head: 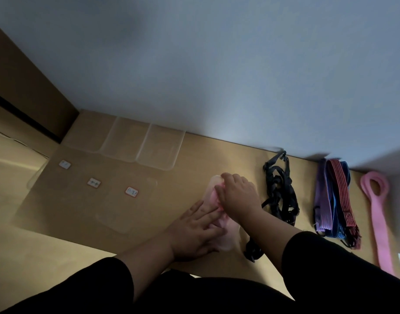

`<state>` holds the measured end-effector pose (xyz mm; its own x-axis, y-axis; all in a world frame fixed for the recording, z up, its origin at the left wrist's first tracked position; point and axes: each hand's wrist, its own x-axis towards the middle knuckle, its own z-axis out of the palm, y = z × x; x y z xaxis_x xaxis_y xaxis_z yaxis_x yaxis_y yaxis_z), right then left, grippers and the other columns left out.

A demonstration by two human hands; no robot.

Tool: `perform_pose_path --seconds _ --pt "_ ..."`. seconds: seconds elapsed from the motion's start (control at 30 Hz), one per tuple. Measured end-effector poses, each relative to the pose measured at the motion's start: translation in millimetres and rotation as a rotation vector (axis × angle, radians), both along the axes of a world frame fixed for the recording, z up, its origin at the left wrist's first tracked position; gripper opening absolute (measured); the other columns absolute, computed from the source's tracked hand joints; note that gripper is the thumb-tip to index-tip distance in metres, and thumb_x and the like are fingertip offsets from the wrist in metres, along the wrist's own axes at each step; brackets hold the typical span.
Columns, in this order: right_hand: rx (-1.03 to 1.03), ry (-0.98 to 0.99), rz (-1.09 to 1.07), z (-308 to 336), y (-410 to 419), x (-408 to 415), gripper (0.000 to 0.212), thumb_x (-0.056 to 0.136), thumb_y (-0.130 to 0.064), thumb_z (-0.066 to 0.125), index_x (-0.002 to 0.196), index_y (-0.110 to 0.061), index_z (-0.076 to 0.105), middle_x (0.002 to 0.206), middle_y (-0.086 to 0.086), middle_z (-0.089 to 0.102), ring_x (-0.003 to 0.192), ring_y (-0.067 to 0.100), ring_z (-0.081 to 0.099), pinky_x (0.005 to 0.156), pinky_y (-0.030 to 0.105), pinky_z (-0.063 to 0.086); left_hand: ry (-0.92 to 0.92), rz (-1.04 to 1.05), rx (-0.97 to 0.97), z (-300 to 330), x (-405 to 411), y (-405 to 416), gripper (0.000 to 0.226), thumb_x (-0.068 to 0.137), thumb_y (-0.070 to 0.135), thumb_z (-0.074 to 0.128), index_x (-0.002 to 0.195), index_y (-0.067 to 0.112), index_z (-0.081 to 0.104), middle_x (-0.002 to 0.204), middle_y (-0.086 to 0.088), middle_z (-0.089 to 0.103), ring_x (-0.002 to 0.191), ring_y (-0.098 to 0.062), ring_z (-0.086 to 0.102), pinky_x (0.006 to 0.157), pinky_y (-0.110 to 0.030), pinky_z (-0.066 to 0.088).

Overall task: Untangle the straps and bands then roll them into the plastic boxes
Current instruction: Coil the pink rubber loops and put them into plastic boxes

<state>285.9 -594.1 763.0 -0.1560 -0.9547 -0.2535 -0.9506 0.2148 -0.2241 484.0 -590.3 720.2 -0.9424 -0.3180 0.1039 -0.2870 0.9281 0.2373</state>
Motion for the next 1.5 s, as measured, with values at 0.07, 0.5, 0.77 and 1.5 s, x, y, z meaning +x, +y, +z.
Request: perform_pose_path --seconds 0.07,0.5,0.77,1.5 --pt "0.005 0.031 0.028 -3 -1 1 0.051 0.104 -0.048 0.029 0.147 -0.021 0.038 0.129 0.005 0.059 0.114 0.024 0.056 0.096 0.039 0.046 -0.024 0.007 0.005 -2 3 -2 0.049 0.097 0.057 0.046 0.136 0.03 0.055 0.156 -0.007 0.04 0.15 -0.029 0.023 0.116 -0.052 0.028" --pt "0.103 0.132 0.106 -9 0 0 0.072 0.096 -0.068 0.011 0.159 -0.033 0.002 0.159 0.006 0.03 0.132 0.028 0.041 0.103 0.046 0.038 -0.034 -0.009 -0.091 -10 2 0 0.05 0.098 0.056 0.045 0.145 0.037 0.047 0.155 -0.008 0.041 0.149 -0.037 0.023 0.114 -0.056 0.031" --pt "-0.019 0.132 0.115 -14 3 -3 0.069 0.099 -0.063 0.016 0.158 -0.028 0.021 0.141 0.004 0.051 0.118 0.026 0.053 0.089 0.041 0.046 -0.055 0.007 -0.049 -6 0 3 0.051 0.095 0.054 0.05 0.144 0.038 0.048 0.153 -0.007 0.044 0.147 -0.037 0.028 0.117 -0.052 0.027" --pt "0.139 0.077 0.282 -11 80 -10 0.111 0.083 -0.087 0.016 0.155 -0.012 -0.023 0.162 0.016 -0.025 0.148 0.022 -0.032 0.119 0.043 -0.017 -0.34 0.328 0.229 17 -11 4 0.114 0.074 0.086 0.009 0.147 0.003 -0.02 0.151 -0.011 -0.033 0.146 -0.026 -0.023 0.12 -0.036 -0.013"
